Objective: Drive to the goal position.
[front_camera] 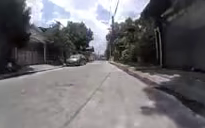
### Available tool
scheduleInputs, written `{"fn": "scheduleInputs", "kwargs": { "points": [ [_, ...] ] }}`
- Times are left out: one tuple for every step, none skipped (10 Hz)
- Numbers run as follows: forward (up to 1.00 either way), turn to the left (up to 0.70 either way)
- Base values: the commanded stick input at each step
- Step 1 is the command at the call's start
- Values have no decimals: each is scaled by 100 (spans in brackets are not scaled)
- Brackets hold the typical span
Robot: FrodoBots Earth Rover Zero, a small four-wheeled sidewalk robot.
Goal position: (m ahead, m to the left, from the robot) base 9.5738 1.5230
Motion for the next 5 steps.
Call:
{"fn": "scheduleInputs", "kwargs": {
  "points": [
    [100, 0],
    [100, 0],
    [100, 0],
    [100, 2],
    [100, 10]
  ]
}}
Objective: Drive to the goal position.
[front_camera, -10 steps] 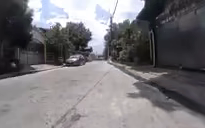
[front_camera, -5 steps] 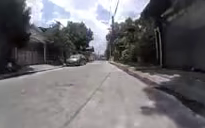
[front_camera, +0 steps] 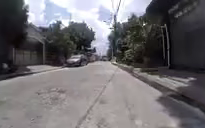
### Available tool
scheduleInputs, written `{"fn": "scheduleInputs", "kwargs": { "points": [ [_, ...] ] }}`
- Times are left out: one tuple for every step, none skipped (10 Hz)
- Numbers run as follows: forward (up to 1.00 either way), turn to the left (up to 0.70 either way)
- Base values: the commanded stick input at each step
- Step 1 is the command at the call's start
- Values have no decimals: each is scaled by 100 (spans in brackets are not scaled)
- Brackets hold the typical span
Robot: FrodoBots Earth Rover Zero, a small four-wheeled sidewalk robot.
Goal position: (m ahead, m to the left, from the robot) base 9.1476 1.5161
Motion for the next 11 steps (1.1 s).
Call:
{"fn": "scheduleInputs", "kwargs": {
  "points": [
    [100, 12],
    [100, 8],
    [100, 1],
    [100, 0],
    [100, 1],
    [100, 2],
    [100, 1],
    [100, 0],
    [100, 2],
    [100, 3],
    [100, 3]
  ]
}}
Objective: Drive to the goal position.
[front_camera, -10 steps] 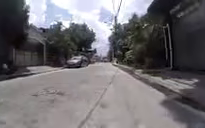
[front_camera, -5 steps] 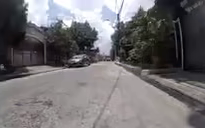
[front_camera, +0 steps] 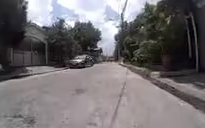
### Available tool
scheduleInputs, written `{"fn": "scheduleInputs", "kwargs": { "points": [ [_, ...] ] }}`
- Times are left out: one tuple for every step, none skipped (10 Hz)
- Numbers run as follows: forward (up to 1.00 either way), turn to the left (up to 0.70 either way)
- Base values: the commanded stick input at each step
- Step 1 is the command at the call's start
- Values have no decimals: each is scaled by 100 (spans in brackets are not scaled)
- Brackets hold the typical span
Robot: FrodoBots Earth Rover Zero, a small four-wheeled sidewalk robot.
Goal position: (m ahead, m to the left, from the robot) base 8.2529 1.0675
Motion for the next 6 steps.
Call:
{"fn": "scheduleInputs", "kwargs": {
  "points": [
    [100, 4],
    [100, 4],
    [100, 4],
    [100, 3],
    [100, 1],
    [100, -1]
  ]
}}
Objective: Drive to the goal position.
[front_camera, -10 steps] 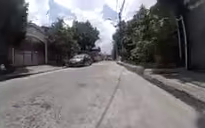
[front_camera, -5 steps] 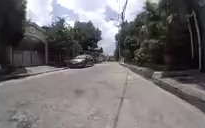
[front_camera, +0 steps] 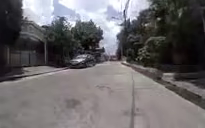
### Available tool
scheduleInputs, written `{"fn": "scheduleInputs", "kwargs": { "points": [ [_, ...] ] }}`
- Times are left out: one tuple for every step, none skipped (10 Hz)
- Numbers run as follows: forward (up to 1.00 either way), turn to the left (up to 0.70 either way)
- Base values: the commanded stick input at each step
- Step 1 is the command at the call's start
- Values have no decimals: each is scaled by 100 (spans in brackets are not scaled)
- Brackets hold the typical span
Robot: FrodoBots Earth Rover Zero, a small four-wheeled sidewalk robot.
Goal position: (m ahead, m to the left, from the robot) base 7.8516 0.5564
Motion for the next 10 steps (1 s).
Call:
{"fn": "scheduleInputs", "kwargs": {
  "points": [
    [100, -7],
    [100, -17],
    [100, -24],
    [100, -24],
    [100, -22],
    [100, -10],
    [100, 0],
    [100, 0],
    [100, 0],
    [100, 0]
  ]
}}
